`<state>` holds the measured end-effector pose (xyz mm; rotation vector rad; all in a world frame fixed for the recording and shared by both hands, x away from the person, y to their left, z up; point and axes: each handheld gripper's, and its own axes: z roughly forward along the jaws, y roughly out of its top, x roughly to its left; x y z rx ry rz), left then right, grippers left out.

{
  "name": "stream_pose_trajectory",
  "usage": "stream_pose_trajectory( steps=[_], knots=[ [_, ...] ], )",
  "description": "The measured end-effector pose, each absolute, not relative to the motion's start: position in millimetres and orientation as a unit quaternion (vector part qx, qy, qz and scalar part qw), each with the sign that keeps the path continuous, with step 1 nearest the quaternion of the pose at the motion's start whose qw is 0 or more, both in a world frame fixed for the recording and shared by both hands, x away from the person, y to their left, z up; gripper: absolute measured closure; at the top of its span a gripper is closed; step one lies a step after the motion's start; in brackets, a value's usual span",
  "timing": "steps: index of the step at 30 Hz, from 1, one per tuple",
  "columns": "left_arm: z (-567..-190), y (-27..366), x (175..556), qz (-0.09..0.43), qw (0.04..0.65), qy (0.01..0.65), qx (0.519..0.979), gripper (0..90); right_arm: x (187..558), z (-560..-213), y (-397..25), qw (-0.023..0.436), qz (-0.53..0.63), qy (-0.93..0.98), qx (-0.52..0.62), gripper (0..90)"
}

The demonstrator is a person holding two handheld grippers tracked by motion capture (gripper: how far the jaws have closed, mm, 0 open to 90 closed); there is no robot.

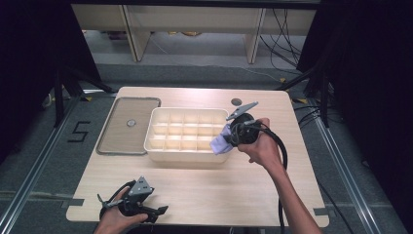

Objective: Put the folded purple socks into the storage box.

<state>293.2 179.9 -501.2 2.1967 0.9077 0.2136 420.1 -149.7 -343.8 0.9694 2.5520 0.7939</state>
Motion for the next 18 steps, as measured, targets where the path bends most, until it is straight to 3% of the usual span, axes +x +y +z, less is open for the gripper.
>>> stream_pose_trajectory(
  steps=[18],
  knots=[
    [-501,181,294,0.083,0.362,0.351,0.860,17.2,459,-368,-134,0.155,0.217,0.902,0.339,73.4]
  ],
)
